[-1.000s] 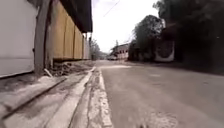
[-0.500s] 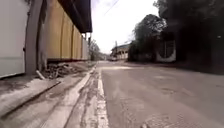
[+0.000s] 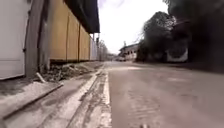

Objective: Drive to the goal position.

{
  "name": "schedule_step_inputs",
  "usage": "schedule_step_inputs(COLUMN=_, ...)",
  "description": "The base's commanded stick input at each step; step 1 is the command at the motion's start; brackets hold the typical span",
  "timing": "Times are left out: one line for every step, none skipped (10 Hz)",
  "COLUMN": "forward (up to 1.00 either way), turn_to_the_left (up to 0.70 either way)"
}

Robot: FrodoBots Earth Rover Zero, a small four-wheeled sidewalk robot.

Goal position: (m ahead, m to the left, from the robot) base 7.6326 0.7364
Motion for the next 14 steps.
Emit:
schedule_step_inputs(forward=0.7, turn_to_the_left=0.0)
schedule_step_inputs(forward=0.7, turn_to_the_left=0.0)
schedule_step_inputs(forward=0.7, turn_to_the_left=0.0)
schedule_step_inputs(forward=0.7, turn_to_the_left=0.0)
schedule_step_inputs(forward=0.7, turn_to_the_left=0.0)
schedule_step_inputs(forward=0.7, turn_to_the_left=0.0)
schedule_step_inputs(forward=0.7, turn_to_the_left=0.0)
schedule_step_inputs(forward=0.7, turn_to_the_left=0.0)
schedule_step_inputs(forward=0.7, turn_to_the_left=0.0)
schedule_step_inputs(forward=0.7, turn_to_the_left=0.0)
schedule_step_inputs(forward=0.7, turn_to_the_left=0.0)
schedule_step_inputs(forward=0.7, turn_to_the_left=0.0)
schedule_step_inputs(forward=0.7, turn_to_the_left=0.0)
schedule_step_inputs(forward=0.7, turn_to_the_left=0.0)
